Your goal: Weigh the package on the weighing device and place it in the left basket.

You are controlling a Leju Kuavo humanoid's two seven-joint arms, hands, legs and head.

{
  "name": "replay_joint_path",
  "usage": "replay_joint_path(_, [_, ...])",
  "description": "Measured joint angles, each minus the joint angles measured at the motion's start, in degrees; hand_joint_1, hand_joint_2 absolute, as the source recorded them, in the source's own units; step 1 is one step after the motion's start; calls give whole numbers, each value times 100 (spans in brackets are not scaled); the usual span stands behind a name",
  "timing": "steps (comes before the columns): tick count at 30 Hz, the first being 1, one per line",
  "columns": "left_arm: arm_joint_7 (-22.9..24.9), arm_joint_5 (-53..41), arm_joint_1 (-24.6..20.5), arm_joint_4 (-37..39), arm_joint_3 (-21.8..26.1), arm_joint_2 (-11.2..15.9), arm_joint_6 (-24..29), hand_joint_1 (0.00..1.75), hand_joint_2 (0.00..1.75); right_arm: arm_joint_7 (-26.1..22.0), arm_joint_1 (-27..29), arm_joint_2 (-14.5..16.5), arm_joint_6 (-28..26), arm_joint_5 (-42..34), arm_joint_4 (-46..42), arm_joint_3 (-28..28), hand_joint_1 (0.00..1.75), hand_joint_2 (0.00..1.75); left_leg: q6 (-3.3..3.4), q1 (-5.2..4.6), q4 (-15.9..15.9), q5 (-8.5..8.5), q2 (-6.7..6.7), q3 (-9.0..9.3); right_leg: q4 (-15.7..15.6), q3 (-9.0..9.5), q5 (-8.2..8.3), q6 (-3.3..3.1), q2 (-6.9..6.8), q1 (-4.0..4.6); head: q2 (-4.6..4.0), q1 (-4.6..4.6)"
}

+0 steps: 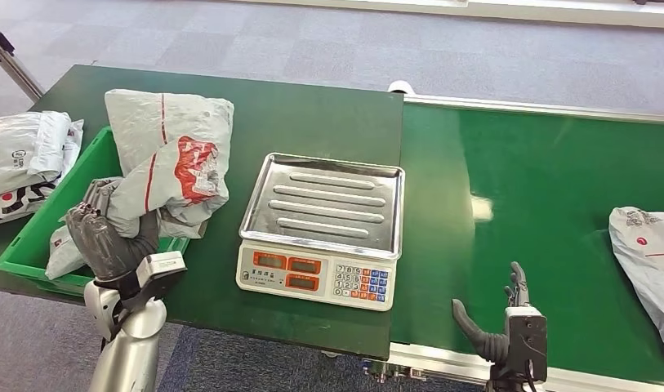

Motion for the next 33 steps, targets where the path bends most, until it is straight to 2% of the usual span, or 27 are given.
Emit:
replay_joint_path(7, [224, 561, 0, 51, 1471, -208, 0, 175, 175, 27, 35, 33, -54, 112, -34, -10, 0, 175, -1, 4, 0, 0, 8, 4, 0, -5, 0, -1, 12, 3, 0, -2])
replay_joint_path(11, [302, 492, 0, 109, 2003, -313, 0, 175, 175, 28, 40, 39, -80, 118, -42, -14, 0, 175, -1, 5, 0, 0, 6, 2, 0, -5, -1, -2, 11, 4, 0, -1])
replay_joint_path(12, [375, 427, 0, 126, 2070, -332, 0, 164, 175, 28, 42, 39, -86, 117, -44, -16, 0, 175, -1, 4, 0, 0, 6, 2, 0, -4, -1, -2, 11, 4, 0, -1])
replay_joint_path(15, [647, 266, 0, 181, 2163, -358, 0, 48, 175, 29, 45, 39, -96, 117, -45, -18, 0, 175, 0, 3, 0, 0, 3, 2, 0, -3, -1, -1, 11, 2, 0, 0])
replay_joint_path(16, [732, 235, 0, 197, 2173, -359, 0, 19, 175, 30, 45, 39, -100, 117, -45, -19, 0, 175, 0, 3, 0, 0, 3, 2, 0, -3, 0, -1, 11, 2, 0, 1])
replay_joint_path(17, [806, 203, 0, 213, 2174, -356, 0, 19, 175, 32, 44, 39, -104, 117, -45, -19, 0, 175, 0, 3, 0, 0, 3, 2, 0, -3, 0, -1, 11, 2, 0, 0])
replay_joint_path(21, [959, 97, -2, 294, 2145, -345, 0, 0, 175, 37, 44, 39, -114, 117, -45, -21, 0, 175, 0, 3, 0, 0, 3, 4, 0, -3, 0, -1, 11, 2, 0, -1])
replay_joint_path(28, [1286, -9, 1, 432, 1872, -246, 0, 0, 175, 37, 43, 39, -135, 119, -45, -22, 0, 175, 0, 4, 0, 0, 1, 4, 0, -2, 0, -1, 11, 3, 0, -1])
replay_joint_path(33, [984, 342, 11, 460, 1702, -208, 0, 0, 175, 37, 43, 39, -140, 116, -45, -21, 0, 175, 0, 3, 0, 0, 1, 4, 0, 1, 0, -1, 10, 3, 0, 1])
